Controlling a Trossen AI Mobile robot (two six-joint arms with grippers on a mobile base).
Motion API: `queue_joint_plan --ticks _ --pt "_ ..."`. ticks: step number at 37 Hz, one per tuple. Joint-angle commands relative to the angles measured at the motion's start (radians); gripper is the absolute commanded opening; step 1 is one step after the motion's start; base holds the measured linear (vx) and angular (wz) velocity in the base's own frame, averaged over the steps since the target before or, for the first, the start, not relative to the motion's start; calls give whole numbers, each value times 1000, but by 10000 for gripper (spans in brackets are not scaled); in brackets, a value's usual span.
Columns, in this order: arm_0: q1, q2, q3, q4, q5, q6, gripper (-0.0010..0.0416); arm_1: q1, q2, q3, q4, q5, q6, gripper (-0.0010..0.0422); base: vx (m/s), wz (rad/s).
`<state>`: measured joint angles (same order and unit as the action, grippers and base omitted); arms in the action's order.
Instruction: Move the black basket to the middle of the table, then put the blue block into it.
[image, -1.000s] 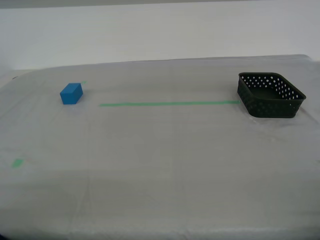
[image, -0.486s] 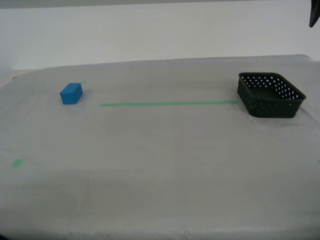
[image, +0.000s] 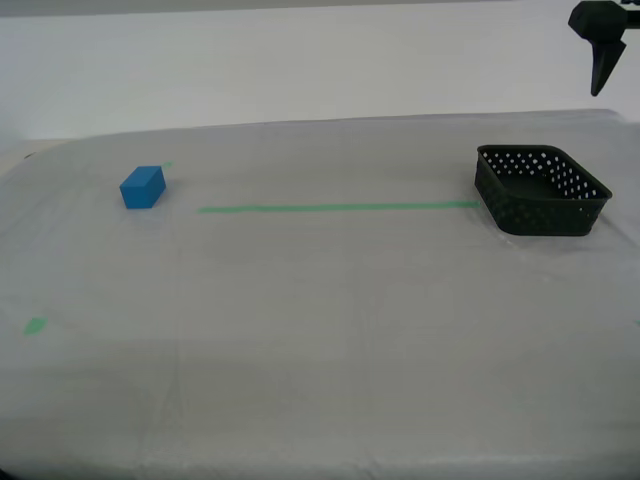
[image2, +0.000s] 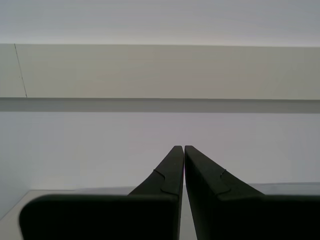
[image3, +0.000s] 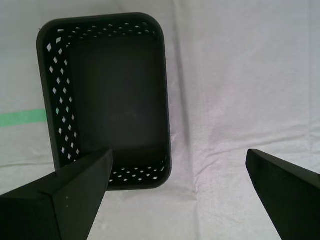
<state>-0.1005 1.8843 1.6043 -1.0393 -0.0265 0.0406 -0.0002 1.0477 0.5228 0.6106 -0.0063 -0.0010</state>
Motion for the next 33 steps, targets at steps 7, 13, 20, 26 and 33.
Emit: queue_joint_plan --ticks 7,13,20,26,33 --pt "0 74 1 42 -32 -11 376 0 0 0 5 -1 1 0 0 0" --pt "0 107 1 64 -33 -16 376 0 0 0 5 -1 1 0 0 0" --pt "0 123 1 96 -35 -21 375 0 0 1 5 -1 1 0 0 0" --pt "-6 123 1 107 -33 -26 375 0 0 0 5 -1 1 0 0 0" --pt "-14 123 1 115 -33 -34 376 0 0 0 5 -1 1 0 0 0"
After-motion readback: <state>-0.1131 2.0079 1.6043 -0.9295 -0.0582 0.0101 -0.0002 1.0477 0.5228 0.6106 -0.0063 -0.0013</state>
